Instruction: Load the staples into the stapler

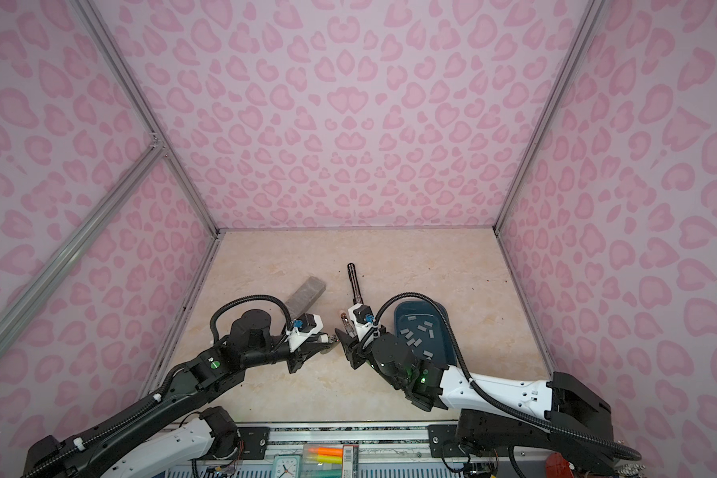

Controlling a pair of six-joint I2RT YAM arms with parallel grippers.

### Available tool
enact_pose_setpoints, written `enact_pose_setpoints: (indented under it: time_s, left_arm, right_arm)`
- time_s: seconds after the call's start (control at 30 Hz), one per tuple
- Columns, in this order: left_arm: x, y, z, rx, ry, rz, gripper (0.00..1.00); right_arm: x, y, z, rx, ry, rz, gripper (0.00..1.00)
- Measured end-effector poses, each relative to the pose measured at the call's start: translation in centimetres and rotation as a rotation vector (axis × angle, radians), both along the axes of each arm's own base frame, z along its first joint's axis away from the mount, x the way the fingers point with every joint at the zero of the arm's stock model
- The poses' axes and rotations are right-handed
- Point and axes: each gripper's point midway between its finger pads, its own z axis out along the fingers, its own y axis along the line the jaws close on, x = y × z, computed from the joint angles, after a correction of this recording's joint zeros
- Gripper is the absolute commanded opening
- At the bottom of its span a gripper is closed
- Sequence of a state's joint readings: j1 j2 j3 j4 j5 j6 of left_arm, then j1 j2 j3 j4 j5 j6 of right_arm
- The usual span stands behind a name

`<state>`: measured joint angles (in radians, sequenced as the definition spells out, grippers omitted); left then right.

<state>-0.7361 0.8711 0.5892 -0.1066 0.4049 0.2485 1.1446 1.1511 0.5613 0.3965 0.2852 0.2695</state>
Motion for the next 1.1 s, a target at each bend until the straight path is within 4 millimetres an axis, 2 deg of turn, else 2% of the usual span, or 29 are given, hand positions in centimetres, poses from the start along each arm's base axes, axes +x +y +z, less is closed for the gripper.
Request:
enact_pose_setpoints:
  time_s: [0.13, 0.37, 0.6, 0.77, 0.97, 1.1]
  left_arm:
    - [-0.1, 0.1, -0.3, 0.009, 0.01, 0.001, 0.04]
    - [-0.1, 0.4, 0.0, 0.003, 0.014, 0.017, 0.04]
    - [0.0, 0.4, 0.3, -0.013, 0.02, 0.033, 0.04]
    - [0.2, 0.3, 0.5, -0.034, 0.022, 0.049, 0.04]
    - [0.4, -0.2, 2.9, -0.129, -0.034, 0.044, 0.04]
    - [0.3, -0.1, 2.6, -0.142, -0.022, 0.049, 0.03]
  right_arm:
    - [0.3, 0.8, -1.0, -0.032, 0.013, -0.001, 0.49]
    - [1.2, 0.5, -3.3, -0.085, 0.028, -0.053, 0.48]
    - [1.2, 0.6, -4.0, -0.079, 0.033, -0.055, 0.48]
    - [0.8, 0.7, -5.6, -0.098, 0.051, -0.042, 0.48]
    - [0.1, 1.5, -6.1, -0.091, 0.063, 0.005, 0.48]
    - [-0.3, 2.0, -6.7, -0.095, 0.066, 0.023, 0.48]
